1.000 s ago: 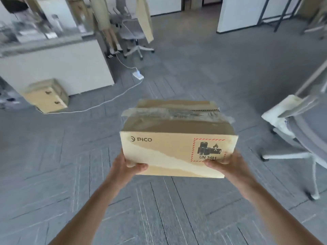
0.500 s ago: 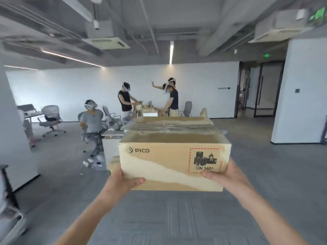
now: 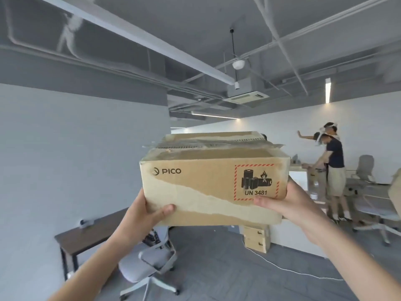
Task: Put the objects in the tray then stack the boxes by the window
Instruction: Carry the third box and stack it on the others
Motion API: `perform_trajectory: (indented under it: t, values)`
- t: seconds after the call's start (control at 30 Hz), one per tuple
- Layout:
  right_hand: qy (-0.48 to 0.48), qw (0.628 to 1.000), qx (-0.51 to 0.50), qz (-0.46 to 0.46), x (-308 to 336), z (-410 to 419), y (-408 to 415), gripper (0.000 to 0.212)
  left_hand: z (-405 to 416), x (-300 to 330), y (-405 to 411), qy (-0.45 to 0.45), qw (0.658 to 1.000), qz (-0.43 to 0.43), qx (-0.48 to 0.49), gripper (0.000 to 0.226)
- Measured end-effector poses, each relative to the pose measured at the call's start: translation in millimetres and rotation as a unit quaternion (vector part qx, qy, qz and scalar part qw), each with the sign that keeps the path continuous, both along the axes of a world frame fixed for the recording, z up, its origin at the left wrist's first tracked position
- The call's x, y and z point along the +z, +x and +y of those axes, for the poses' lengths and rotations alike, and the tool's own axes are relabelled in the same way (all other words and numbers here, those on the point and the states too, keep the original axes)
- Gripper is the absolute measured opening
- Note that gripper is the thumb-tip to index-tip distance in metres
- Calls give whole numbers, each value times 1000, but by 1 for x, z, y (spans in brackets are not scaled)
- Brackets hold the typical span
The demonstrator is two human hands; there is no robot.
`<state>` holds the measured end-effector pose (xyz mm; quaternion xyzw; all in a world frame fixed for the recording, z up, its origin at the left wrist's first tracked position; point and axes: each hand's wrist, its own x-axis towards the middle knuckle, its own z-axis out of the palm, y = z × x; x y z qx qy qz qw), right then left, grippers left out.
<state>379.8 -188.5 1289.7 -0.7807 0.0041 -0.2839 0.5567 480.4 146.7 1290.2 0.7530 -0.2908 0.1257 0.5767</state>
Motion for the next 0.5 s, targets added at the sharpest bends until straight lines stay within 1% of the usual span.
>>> perform_trajectory:
  t: [0.13,0.3,0.37,0.43,0.5]
  values:
    - [-15,994,100,-26,24,86,11,53,96,18,-45,-6,997,-19,68,60]
    - [-24,979,196,-42,43,211,48,64,224,30,-78,-27,985,-42,164,65]
    - [-28,972,229,-49,47,267,65,62,275,34,-86,-29,980,-52,191,81]
    - [-35,961,269,-56,52,329,84,67,334,33,-83,-24,970,-58,234,98]
    - [-42,951,301,-57,55,393,109,75,399,32,-76,-6,954,-57,295,105]
